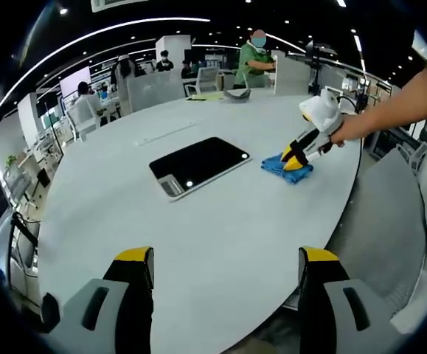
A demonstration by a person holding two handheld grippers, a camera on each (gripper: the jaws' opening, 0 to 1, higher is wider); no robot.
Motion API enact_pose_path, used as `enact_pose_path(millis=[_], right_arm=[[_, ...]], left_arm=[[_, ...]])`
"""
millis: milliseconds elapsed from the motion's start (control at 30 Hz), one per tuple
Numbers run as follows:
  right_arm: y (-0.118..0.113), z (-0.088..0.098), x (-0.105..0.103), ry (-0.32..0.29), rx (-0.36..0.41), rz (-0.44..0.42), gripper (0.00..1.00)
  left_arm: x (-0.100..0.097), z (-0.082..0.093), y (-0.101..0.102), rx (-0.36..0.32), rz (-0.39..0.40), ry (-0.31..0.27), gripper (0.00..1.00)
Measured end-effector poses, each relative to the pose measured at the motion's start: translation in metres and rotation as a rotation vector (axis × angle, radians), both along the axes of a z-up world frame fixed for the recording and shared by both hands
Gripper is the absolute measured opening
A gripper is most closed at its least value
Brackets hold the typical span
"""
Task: Wipe the mirror surface with the cleaning cloth until all visible marks leave the cleaned area.
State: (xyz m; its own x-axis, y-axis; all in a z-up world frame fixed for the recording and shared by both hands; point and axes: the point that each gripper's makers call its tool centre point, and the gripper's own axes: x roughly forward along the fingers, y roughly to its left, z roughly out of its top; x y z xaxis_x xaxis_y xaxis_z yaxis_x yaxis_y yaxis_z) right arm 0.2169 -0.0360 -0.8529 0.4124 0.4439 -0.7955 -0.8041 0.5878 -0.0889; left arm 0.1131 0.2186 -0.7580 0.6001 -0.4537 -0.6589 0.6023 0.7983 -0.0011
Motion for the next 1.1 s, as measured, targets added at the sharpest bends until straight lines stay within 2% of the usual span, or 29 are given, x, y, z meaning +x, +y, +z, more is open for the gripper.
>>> enact_pose_path(millis=[133, 333, 700, 800, 900, 1100], right_arm=[[0.0, 0.0, -0.001, -0.009, 0.004, 0.03, 0.14], [-0.001, 0.0, 0.001, -0.01, 0.011, 0.069, 0.21], [0.001, 0.0, -0.003, 0.03, 0.06, 0.125, 0.27], [0.003, 0.001, -0.006, 0.042, 0.071, 0.129, 0.32], [0.005, 0.005, -0.009, 0.028, 0.086, 0.119, 0.41], [0.006, 0.024, -0.012, 0.003, 0.136, 0.086, 0.42]], left_arm=[[0.0, 0.0, -0.002, 0.001, -0.003, 0.001, 0.81], [0.0, -0.001, -0.005, 0.001, -0.01, 0.002, 0.81], [-0.001, -0.002, -0.005, 0.005, -0.01, 0.008, 0.81], [-0.001, -0.002, -0.006, 0.007, -0.015, 0.009, 0.81], [0.0, -0.001, -0.007, 0.007, -0.021, 0.007, 0.81], [0.003, 0.0, -0.007, 0.011, -0.025, 0.006, 0.81]])
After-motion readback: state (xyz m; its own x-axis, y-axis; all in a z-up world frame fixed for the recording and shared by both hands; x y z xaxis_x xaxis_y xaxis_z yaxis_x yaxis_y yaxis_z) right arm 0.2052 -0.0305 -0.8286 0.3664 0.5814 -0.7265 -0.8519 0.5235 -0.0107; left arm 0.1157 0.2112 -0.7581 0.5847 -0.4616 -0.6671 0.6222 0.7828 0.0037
